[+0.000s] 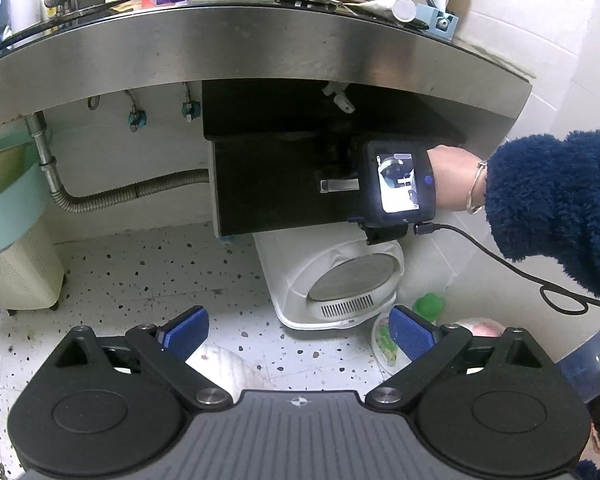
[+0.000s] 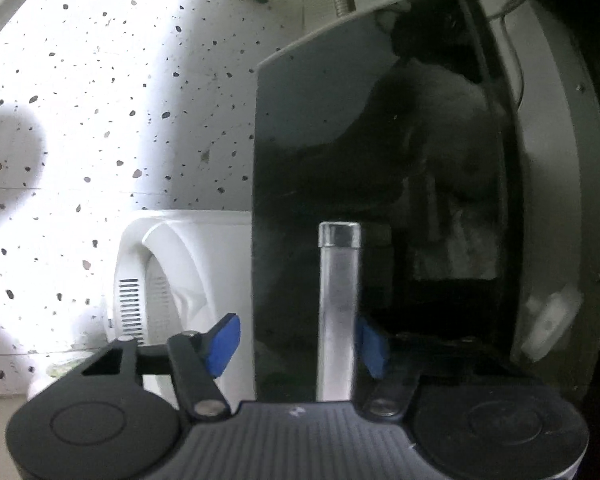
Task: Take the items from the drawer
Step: 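Grip the drawer handle with the right gripper and pull the drawer open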
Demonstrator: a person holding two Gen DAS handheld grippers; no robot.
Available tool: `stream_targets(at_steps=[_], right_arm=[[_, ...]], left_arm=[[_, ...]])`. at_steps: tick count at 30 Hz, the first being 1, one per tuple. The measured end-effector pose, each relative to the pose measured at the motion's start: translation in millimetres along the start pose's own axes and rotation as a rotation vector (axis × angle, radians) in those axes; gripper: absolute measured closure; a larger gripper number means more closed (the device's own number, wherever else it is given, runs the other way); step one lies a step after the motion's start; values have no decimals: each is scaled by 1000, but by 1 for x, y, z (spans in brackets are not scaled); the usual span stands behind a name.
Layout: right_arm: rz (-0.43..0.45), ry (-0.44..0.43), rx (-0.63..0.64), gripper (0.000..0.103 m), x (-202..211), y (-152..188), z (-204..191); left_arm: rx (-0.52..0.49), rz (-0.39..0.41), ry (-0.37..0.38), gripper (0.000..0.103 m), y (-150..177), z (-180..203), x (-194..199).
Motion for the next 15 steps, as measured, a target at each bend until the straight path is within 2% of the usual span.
stream_targets(at_steps=[4, 7, 15], right_arm=[[9, -37, -50, 38, -4, 1, 14], [7, -59, -82, 33, -9, -4, 31], [-1, -46, -99, 31, -21, -14, 37]], left_arm=[[4, -9, 5, 5, -1, 1, -3], [-2, -8, 5, 5, -2, 4, -3], [8, -16, -3, 5, -2, 3, 0]])
Point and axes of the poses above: each gripper's, at about its wrist camera, not at the fingertips, and x roughly against the way its jaws point, z to its right, y to its underside, the point moved 4 cm from there along -x, roughly the way its jaws point, and after that the axes turned 12 degrees about -z, right-handed, at the moved point
